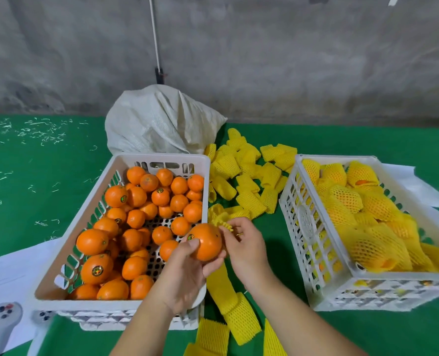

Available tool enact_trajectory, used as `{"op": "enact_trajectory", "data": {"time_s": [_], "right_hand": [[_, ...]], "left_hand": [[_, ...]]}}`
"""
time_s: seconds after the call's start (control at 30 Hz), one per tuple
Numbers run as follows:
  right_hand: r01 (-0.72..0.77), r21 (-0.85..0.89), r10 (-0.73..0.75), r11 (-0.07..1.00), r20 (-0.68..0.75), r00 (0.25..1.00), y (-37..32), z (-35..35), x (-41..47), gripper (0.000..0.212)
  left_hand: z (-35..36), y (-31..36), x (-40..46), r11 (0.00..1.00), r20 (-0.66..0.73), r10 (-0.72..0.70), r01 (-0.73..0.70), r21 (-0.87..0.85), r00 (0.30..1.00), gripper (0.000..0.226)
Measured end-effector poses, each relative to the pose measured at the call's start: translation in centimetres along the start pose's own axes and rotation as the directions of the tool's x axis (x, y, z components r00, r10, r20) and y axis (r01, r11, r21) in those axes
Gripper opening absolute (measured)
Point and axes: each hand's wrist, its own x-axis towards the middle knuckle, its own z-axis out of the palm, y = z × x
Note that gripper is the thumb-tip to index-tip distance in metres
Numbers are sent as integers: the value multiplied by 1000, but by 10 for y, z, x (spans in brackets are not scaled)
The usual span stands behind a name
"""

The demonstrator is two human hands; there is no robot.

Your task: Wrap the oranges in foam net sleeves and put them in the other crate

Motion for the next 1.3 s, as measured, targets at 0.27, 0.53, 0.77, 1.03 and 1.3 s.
{"op": "enact_trajectory", "data": {"time_s": [0.27, 0.53, 0.77, 1.03, 1.3], "right_hand": [[-16, -4, 16, 1000, -21, 1000, -3, -15, -2, 6], [121, -60, -122, 991, -5, 993, -15, -24, -24, 21], [451, -212, -432, 867, 130, 892, -22, -23, -42, 11], [444, -312, -421, 840, 140, 896, -22, -40, -21, 18], [599, -401, -495, 693, 340, 800, -27, -37, -45, 24]], "left_hand": [[6, -6, -2, 973, 6, 101, -100, 207, 995, 101], [11, -20, -5, 823, 3, 346, -306, 478, 938, 75], [10, -15, -9, 860, -19, 395, -363, 359, 918, 71], [3, -22, -7, 695, 168, 365, -388, 605, 916, 78], [4, -25, 0, 718, 9, 523, -446, 535, 852, 58]]}}
